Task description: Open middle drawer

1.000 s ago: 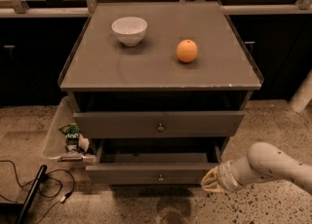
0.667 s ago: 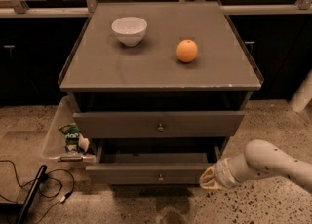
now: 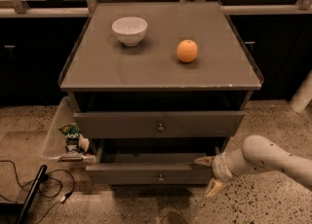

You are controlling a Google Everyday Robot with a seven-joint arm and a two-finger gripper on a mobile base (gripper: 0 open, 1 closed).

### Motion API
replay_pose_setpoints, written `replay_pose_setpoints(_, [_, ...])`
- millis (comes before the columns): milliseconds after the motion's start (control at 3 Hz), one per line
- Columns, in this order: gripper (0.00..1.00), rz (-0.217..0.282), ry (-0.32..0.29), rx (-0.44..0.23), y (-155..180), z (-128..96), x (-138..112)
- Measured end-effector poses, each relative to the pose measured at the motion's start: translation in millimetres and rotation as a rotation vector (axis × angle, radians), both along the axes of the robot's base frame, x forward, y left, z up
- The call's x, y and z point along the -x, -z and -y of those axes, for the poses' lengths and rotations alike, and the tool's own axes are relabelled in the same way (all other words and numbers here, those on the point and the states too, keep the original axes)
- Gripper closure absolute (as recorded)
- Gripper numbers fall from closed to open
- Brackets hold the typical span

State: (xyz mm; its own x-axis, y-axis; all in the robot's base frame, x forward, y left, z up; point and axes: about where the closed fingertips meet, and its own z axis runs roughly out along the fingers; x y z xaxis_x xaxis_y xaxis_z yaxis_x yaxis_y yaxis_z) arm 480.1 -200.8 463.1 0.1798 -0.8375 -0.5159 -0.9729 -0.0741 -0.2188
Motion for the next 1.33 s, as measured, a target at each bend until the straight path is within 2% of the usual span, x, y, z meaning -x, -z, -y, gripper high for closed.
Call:
replay_pose_setpoints(333, [0.0,0.0,0.0,0.0,0,0,0])
replay_pose_setpoints(667, [0.0,-0.003,0.023,0.002,9,-1,-6])
replay_pose_setpoints(1333, [0.0,-0.043,0.056,0.017,38,-4,-33])
